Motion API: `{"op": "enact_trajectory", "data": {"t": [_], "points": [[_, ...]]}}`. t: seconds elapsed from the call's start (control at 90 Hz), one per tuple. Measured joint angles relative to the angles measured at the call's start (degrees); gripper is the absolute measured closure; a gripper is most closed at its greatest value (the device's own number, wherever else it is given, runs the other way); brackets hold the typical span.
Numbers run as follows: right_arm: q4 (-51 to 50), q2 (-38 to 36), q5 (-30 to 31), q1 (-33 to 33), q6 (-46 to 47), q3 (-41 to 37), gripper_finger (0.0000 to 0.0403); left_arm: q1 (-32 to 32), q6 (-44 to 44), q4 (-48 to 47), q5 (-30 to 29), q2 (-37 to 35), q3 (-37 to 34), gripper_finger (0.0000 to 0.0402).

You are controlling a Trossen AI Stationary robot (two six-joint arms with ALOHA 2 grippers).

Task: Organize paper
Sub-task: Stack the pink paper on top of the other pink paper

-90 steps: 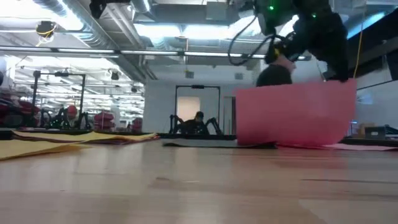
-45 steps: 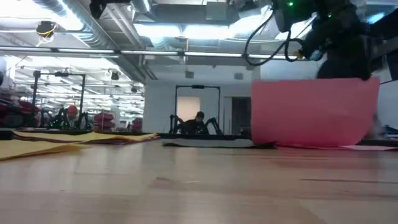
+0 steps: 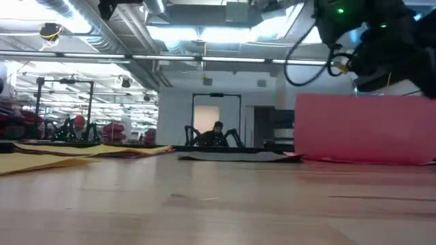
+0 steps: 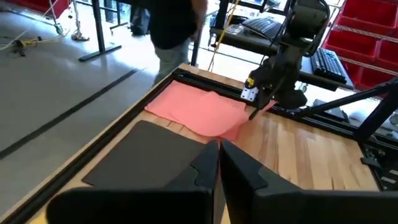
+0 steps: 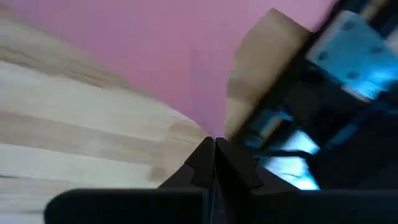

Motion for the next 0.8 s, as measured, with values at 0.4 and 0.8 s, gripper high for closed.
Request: {"op": "enact_trajectory", "data": {"t": [0.4,0.8], "points": [[-0.30,-2.90,6.44,-0.02,4.69,-4.12,0.0402,0.00,0.14,-0.06,-0.02,0.07,0.00,0.0402],[-0.55,-3.00,7.60,0.01,8.00,-4.15,0.0351,0.00,0.30,-0.30,-0.02,0.09,0.00,0.0402]]}}
